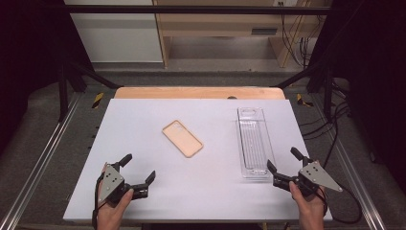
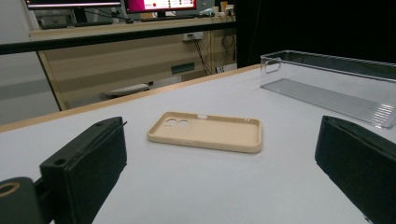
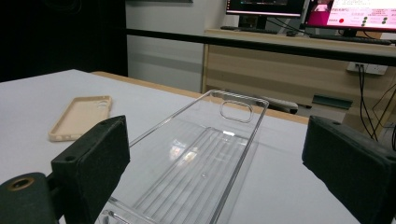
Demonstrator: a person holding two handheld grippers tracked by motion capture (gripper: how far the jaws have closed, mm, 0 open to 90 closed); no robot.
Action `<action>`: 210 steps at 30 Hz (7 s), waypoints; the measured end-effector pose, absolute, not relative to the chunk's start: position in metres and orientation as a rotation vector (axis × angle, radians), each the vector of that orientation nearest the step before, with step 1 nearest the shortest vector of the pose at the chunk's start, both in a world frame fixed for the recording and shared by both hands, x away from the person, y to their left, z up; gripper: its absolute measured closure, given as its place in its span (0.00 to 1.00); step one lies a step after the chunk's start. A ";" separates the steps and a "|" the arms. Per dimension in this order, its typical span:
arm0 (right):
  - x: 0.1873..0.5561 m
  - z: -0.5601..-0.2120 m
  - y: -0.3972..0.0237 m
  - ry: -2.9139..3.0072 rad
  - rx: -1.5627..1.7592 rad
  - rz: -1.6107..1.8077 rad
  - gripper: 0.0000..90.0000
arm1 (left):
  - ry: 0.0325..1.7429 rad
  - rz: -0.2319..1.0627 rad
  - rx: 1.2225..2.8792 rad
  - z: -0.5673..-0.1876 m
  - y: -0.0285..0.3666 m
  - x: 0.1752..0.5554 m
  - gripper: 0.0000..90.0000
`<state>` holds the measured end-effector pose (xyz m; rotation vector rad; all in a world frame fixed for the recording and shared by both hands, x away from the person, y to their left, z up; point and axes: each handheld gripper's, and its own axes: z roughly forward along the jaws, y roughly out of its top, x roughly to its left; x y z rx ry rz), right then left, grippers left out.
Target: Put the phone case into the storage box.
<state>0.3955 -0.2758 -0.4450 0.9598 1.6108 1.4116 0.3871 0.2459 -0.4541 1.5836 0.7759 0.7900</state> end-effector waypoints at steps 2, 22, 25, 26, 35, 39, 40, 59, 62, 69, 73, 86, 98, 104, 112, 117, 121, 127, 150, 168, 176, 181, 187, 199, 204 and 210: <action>0.396 -0.444 -0.275 1.613 0.969 1.412 0.09 | 0.778 0.796 1.576 -0.453 0.249 0.386 0.02; 0.394 -0.438 -0.270 1.606 1.007 1.445 0.05 | 0.849 0.822 1.480 -0.452 0.283 0.382 0.01; 0.394 -0.432 -0.265 1.610 1.028 1.451 0.03 | 0.853 0.833 1.482 -0.452 0.282 0.383 0.01; 0.394 -0.430 -0.264 1.607 1.029 1.452 0.03 | 0.851 0.830 1.485 -0.453 0.281 0.383 0.01; 0.402 -0.400 -0.235 1.636 1.012 1.421 0.04 | 0.839 0.824 1.511 -0.453 0.276 0.382 0.01; 0.413 -0.384 -0.214 1.676 1.004 1.417 0.04 | 0.832 0.820 1.515 -0.453 0.275 0.381 0.01; 0.413 -0.384 -0.214 1.676 1.004 1.417 0.04 | 0.832 0.820 1.515 -0.453 0.275 0.381 0.01; 0.473 -0.347 -0.108 1.853 0.996 1.359 0.04 | 0.820 0.813 1.521 -0.452 0.275 0.382 0.01; 0.478 -0.350 -0.099 1.878 0.999 1.356 0.05 | 0.819 0.812 1.521 -0.452 0.275 0.382 0.01; 0.496 -0.361 -0.078 1.943 1.021 1.331 0.05 | 0.825 0.811 1.513 -0.452 0.277 0.382 0.01; 0.504 -0.365 -0.074 1.961 1.049 1.324 0.06 | 0.824 0.810 1.512 -0.452 0.277 0.382 0.01; 0.531 -0.383 -0.055 2.018 1.109 1.263 0.08 | 0.826 0.808 1.507 -0.452 0.279 0.382 0.01; 0.543 -0.400 -0.038 2.118 1.100 1.143 0.26 | 0.827 0.810 1.506 -0.451 0.280 0.382 0.01; 0.546 -0.409 -0.034 2.206 1.075 1.100 0.61 | 0.824 0.808 1.509 -0.452 0.279 0.383 0.01; 0.547 -0.422 -0.023 2.310 1.044 1.040 0.84 | 0.823 0.803 1.507 -0.452 0.279 0.383 0.01; 0.547 -0.431 -0.018 2.375 1.075 1.014 0.99 | 0.823 0.799 1.507 -0.452 0.279 0.382 0.01; 0.547 -0.437 -0.016 2.414 1.113 0.973 1.00 | 0.822 0.798 1.505 -0.452 0.279 0.382 0.01; 0.547 -0.443 -0.013 2.461 1.133 0.913 1.00 | 0.823 0.792 1.504 -0.452 0.279 0.383 0.01; 0.540 -0.460 -0.002 2.579 1.124 0.847 1.00 | 0.830 0.793 1.515 -0.453 0.279 0.383 0.01; 0.526 -0.461 -0.008 2.613 1.136 0.810 1.00 | 0.822 0.793 1.525 -0.453 0.279 0.384 0.01; 0.507 -0.461 -0.016 2.636 1.119 0.816 1.00 | 0.822 0.789 1.526 -0.453 0.279 0.384 0.01; 0.493 -0.461 -0.020 2.660 1.093 0.811 1.00 | 0.822 0.790 1.526 -0.453 0.278 0.384 0.01; 0.471 -0.462 -0.027 2.675 1.055 0.825 1.00 | 0.822 0.789 1.528 -0.453 0.278 0.384 0.01; 0.431 -0.463 -0.043 2.683 1.045 0.842 1.00 | 0.820 0.786 1.536 -0.453 0.277 0.383 0.01; 0.421 -0.464 -0.047 2.671 1.045 0.870 1.00 | 0.820 0.783 1.540 -0.454 0.276 0.384 0.01; 0.414 -0.464 -0.049 2.683 1.034 0.876 1.00 | 0.819 0.782 1.544 -0.454 0.276 0.384 0.01</action>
